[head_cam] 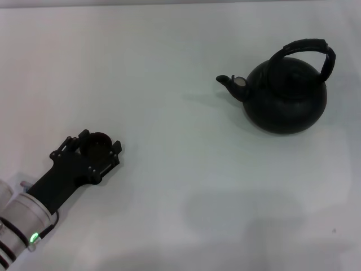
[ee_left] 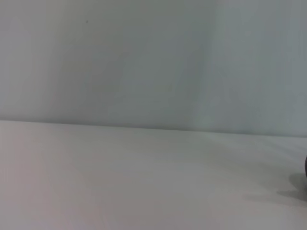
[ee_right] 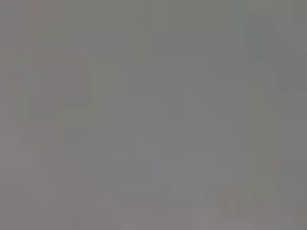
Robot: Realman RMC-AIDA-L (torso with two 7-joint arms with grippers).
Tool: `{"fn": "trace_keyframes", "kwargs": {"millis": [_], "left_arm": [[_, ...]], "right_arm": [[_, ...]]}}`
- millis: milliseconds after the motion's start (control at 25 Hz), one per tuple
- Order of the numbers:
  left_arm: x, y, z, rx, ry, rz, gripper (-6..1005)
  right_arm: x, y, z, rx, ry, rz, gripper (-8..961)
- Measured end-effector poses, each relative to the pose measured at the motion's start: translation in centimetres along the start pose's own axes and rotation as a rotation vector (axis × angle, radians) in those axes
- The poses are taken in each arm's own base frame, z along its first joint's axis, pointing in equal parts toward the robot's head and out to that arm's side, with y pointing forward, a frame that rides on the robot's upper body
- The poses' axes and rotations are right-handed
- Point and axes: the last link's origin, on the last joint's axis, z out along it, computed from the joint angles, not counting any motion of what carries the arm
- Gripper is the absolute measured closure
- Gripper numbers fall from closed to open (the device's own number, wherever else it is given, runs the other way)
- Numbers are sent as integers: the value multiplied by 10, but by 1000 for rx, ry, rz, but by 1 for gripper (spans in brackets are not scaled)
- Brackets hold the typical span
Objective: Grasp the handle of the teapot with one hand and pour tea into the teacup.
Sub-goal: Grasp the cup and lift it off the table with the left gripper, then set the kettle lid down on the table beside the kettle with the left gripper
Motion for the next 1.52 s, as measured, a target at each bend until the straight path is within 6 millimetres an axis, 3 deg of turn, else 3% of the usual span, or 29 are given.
{"fn": "trace_keyframes", "kwargs": {"millis": [600, 1080, 1520], "left_arm": [[11, 10, 4, -67, 66, 14, 284], [35, 41, 56, -258, 46, 103, 284], [23, 50, 63, -284, -47, 138, 284]], "right_arm": [[-1, -2, 0, 10, -4, 2, 87], [-3, 1, 3, 2, -14, 2, 87], [-3, 2, 2, 1, -14, 6, 87]]}}
